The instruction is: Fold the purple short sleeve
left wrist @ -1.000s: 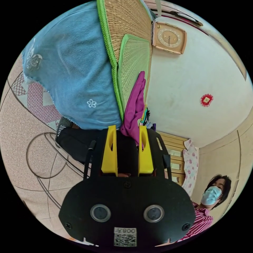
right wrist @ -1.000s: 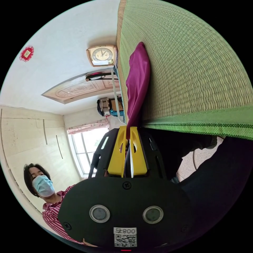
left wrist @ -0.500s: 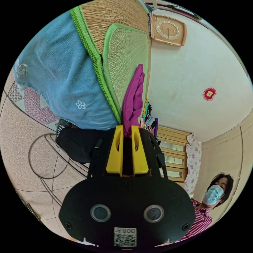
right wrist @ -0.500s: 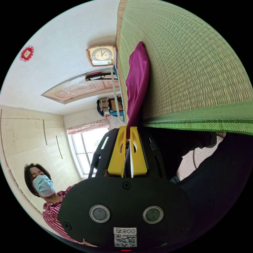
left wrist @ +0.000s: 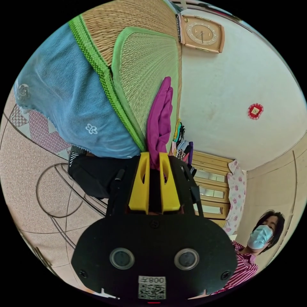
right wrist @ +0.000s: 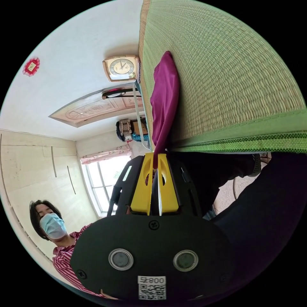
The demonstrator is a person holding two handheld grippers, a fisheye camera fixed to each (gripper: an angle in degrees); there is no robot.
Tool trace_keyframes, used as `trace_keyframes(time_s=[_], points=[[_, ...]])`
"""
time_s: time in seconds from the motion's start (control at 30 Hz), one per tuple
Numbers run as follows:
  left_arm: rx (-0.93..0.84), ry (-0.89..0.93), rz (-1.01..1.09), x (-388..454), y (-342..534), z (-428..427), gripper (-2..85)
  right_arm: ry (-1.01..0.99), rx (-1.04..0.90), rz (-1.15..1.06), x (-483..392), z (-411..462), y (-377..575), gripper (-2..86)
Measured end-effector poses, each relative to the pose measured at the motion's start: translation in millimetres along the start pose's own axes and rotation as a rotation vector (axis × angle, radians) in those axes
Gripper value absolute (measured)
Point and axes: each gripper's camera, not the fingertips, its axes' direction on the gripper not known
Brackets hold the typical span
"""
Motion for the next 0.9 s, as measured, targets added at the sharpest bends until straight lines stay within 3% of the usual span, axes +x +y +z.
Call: trace_keyframes(time_s=[0.57, 0.9], points=[[-0.008, 0.077, 0.063, -13, 59, -74, 4.9, -0.004, -0.010, -0.021, -21, -18, -9, 1.9], [-0.025, 0.197, 0.207, 26, 111, -136, 4.7, -0.069, 0.015, -0.205, -98, -58, 11, 1.8]])
